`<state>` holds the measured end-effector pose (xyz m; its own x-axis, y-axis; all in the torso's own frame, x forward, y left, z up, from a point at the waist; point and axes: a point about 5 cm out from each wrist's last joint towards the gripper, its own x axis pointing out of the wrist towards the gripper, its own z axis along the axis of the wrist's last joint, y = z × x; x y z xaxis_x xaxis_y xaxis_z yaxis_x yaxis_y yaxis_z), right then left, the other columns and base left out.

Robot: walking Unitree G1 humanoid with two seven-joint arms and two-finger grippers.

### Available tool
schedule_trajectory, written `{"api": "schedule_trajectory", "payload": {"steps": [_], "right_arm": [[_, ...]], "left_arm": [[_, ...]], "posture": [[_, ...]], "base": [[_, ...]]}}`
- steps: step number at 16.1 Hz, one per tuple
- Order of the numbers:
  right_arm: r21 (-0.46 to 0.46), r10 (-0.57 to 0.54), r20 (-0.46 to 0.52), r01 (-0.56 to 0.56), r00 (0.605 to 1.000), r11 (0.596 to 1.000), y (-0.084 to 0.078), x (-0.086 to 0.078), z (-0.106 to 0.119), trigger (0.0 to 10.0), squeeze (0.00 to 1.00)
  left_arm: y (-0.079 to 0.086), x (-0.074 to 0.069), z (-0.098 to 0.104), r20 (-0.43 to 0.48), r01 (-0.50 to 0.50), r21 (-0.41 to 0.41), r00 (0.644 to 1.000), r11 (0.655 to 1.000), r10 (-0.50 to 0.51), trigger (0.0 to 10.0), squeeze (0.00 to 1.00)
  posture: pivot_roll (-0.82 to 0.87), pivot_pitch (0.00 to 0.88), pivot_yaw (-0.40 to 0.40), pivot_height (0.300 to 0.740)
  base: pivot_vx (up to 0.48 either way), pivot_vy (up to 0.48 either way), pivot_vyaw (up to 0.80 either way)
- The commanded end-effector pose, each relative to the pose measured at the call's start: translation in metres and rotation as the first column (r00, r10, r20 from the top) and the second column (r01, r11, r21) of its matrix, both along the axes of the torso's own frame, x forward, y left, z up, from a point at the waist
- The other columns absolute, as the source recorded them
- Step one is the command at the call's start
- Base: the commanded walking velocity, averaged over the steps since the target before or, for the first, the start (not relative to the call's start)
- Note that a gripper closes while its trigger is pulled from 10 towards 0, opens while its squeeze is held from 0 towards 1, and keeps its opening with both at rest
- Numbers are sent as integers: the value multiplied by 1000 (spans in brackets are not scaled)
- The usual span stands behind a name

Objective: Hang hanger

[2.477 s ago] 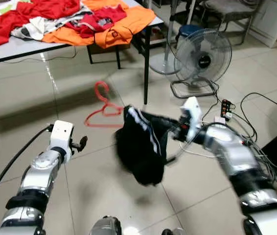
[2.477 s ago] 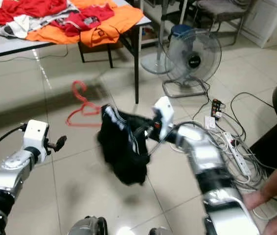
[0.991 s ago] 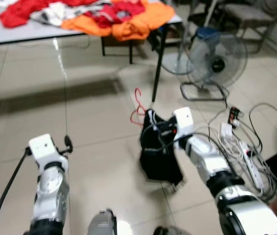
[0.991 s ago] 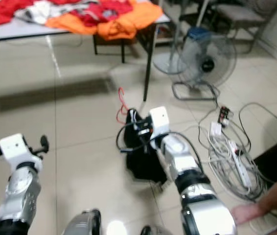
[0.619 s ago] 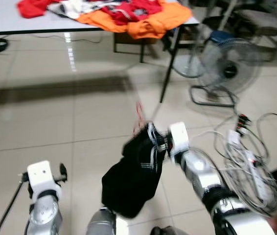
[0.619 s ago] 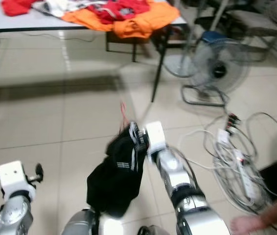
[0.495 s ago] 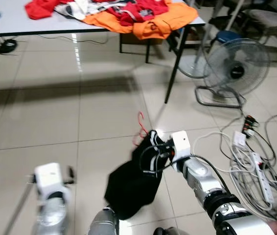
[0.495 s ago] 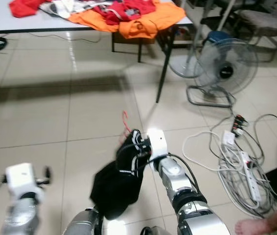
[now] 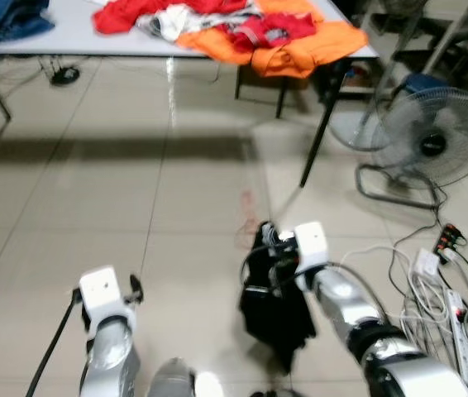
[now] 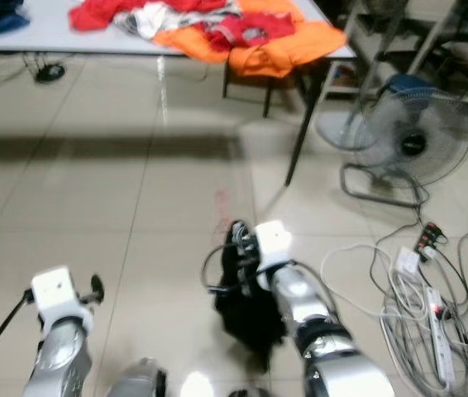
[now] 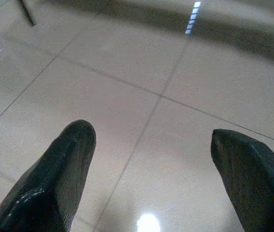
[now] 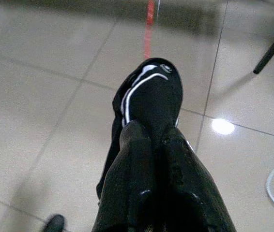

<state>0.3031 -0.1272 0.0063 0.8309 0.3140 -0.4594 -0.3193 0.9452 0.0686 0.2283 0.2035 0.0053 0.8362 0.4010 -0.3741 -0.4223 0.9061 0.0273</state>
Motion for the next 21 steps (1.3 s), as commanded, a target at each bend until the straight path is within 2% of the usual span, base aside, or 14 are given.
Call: {"api": "schedule_trajectory", "payload": {"steps": [1,2,3,5,10,12,16,21], "right_arm": [[4,19,11,-19,1000,1000,8,4,4,0,0],[1,20,11,-20,1000,1000,8,4,4,0,0],[-16,28,17,-28,999,999,9,4,5,0,0],[-25,14,26,-13,1000,1000,6,8,8,0,0],[-20,-29,39,30,999,999,1,13,12,0,0],[-26,-24,42,25,999,999,1,13,12,0,0],[-28,-21,32,22,999,999,2,10,9,0,0],[-33,3,9,-2,1000,999,6,2,1,0,0]], "left_arm": [[12,-5,-5,-42,-49,35,998,998,50,10000,0],[14,-5,-6,-54,-58,39,997,998,60,10000,0],[20,-6,-11,-113,-71,69,991,995,78,10000,0],[19,-3,-13,-135,-79,66,987,995,87,10000,0],[12,7,-8,-80,-6,32,997,999,8,10000,0],[16,6,-6,-81,9,90,997,996,-2,10000,0],[19,5,-10,-102,-79,64,991,995,85,10000,0],[19,2,-19,-146,-95,40,984,995,100,10000,0]], "posture": [[221,94,-93,740],[217,95,-88,740],[207,91,-76,740],[205,91,-67,740],[185,98,-45,740],[178,88,-42,740],[176,84,-51,740],[165,95,-49,740]], "base": [[0,0,525],[0,0,525],[0,-480,525],[0,-480,525],[0,-96,524],[0,-240,519],[0,-472,527],[0,-472,525]]}}
